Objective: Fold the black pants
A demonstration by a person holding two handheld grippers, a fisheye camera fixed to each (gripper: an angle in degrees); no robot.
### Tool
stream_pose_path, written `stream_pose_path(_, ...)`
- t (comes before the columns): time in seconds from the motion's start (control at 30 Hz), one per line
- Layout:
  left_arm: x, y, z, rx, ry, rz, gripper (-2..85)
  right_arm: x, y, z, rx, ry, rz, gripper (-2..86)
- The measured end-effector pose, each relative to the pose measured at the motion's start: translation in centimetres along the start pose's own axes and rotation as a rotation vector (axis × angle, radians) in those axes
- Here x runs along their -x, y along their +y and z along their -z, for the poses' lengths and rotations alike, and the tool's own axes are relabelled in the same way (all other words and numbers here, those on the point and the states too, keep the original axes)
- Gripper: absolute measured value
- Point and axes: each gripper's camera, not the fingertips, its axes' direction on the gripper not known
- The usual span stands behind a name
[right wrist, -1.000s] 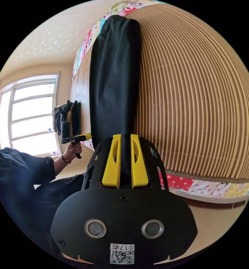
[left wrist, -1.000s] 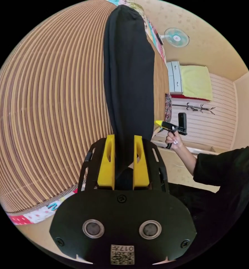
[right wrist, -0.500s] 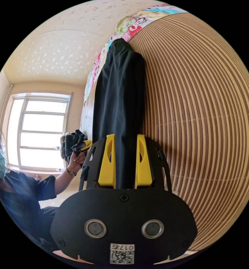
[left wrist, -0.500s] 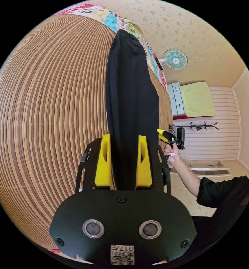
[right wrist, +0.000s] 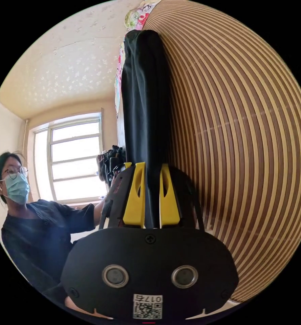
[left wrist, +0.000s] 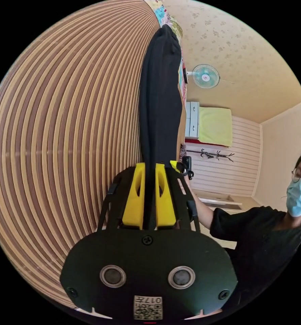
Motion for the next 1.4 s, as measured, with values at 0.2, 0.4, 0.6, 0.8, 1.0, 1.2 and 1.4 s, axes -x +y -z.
stream_pose_path(0.2,-1.4,0.7,0.8,0.073,0.101,-0.096,2.8,0.5,-0.8,0.7,0.135,-0.014,0.034,1.8)
stream_pose_path(0.4,-8.3,6.5,3.9,0.020,0.205,-0.237,1.9,8.0,5.0,4.1,0.089,-0.065,0.178,0.1)
stream_pose_path(0.6,-18.8,12.0,9.4,-0.109,0.284,-0.393,1.4,18.7,11.0,9.5,0.006,-0.133,0.403,-0.3)
stream_pose_path(0.8,-32.4,15.4,14.6,-0.165,0.305,-0.698,1.4,31.5,15.8,14.3,-0.003,-0.156,0.676,-0.3)
stream_pose_path(1.0,-45.1,18.0,19.2,-0.289,0.377,-0.963,2.0,45.7,20.4,19.3,-0.064,-0.166,1.026,-0.3)
stream_pose_path(1.2,-47.9,12.9,20.4,-0.391,0.201,-0.775,2.5,51.2,15.5,20.5,-0.119,-0.018,1.016,-0.3)
stream_pose_path(1.4,-38.5,0.5,17.4,-0.315,-0.036,-0.419,2.7,44.9,1.9,14.2,-0.037,0.335,0.717,-0.4)
